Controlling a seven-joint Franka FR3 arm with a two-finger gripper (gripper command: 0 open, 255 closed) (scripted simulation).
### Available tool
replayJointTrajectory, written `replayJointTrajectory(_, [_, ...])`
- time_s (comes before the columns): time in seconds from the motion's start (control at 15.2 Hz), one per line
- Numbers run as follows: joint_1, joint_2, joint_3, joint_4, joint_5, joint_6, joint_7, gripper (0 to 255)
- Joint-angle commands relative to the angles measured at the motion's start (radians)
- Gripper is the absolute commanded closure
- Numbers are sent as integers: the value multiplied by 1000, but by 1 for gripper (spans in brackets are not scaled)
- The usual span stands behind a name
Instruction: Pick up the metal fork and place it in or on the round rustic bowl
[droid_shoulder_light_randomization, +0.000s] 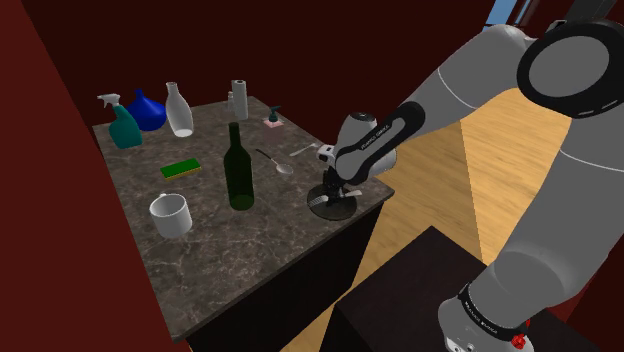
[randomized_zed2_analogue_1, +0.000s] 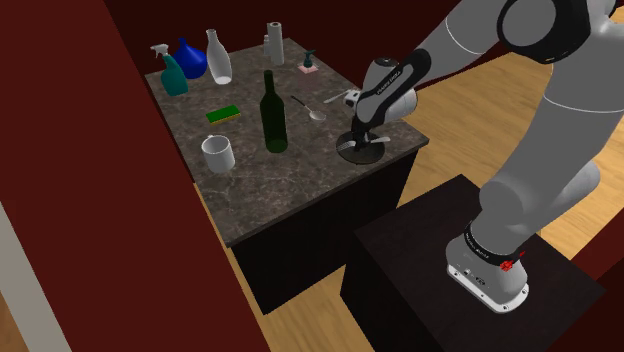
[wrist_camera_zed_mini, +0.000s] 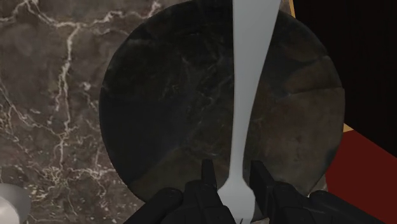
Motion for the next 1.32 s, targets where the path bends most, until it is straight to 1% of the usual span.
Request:
replayJointTrajectory(0.0, [1, 3, 0, 0, -1, 4, 2, 255])
replayJointTrajectory(0.26, [1, 3, 0, 0, -1, 4, 2, 255])
replayJointTrajectory(0.33, [1, 3, 0, 0, -1, 4, 2, 0])
replayJointTrajectory(0.66, [1, 3, 0, 0, -1, 4, 2, 0])
replayJointTrajectory(0.92, [-19, -136, 17, -17, 44, -117, -31, 0])
replayJointTrajectory(1.25, [-18, -136, 16, -17, 44, -117, -31, 0])
